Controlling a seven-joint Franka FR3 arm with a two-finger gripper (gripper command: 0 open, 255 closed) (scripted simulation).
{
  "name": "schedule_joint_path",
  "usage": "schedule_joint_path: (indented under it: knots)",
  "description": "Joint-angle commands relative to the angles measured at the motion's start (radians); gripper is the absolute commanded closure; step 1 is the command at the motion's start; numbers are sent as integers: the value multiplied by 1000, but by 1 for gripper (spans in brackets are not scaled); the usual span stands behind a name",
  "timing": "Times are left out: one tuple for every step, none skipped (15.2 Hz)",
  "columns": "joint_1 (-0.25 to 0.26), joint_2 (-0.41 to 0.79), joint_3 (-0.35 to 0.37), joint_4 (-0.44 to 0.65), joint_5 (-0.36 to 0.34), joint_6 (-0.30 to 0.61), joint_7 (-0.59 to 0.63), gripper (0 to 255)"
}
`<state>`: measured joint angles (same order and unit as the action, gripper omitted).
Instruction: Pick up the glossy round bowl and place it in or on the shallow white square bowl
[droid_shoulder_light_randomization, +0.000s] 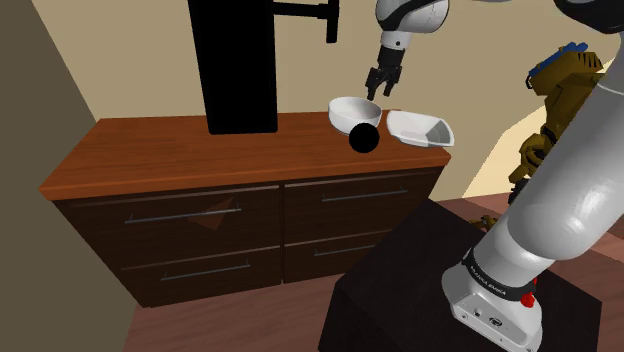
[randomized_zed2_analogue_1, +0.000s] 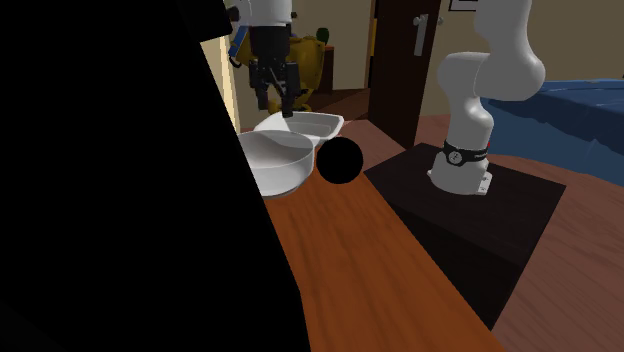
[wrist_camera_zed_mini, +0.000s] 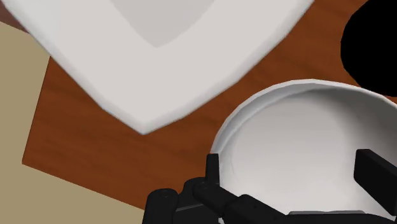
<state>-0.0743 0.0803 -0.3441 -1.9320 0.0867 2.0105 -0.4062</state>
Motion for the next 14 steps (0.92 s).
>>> schedule_joint_path:
  knots:
    - [-16,76,-8,56,29,11,-37,0]
    - [-26,117,-11,92,44,11,-55,0]
    - [-37,158,-12,129,59,9,-71,0]
    - [-49,199,-12,169,74,6,-86,0]
    - [-61,236,-11,206,87,2,-99,0]
    - [-62,240,-9,198,88,14,-101,0]
    - [-62,245,-8,190,91,26,-102,0]
    - [-62,249,-7,183,93,37,-104,0]
    - [-62,254,-6,176,96,49,-105,0]
    - [-63,259,-5,169,98,60,-107,0]
    - [-63,265,-4,163,101,72,-109,0]
    - [-63,270,-2,156,104,83,-111,0]
    - [-63,273,-2,153,105,90,-112,0]
    - [-63,273,-2,153,105,90,-112,0]
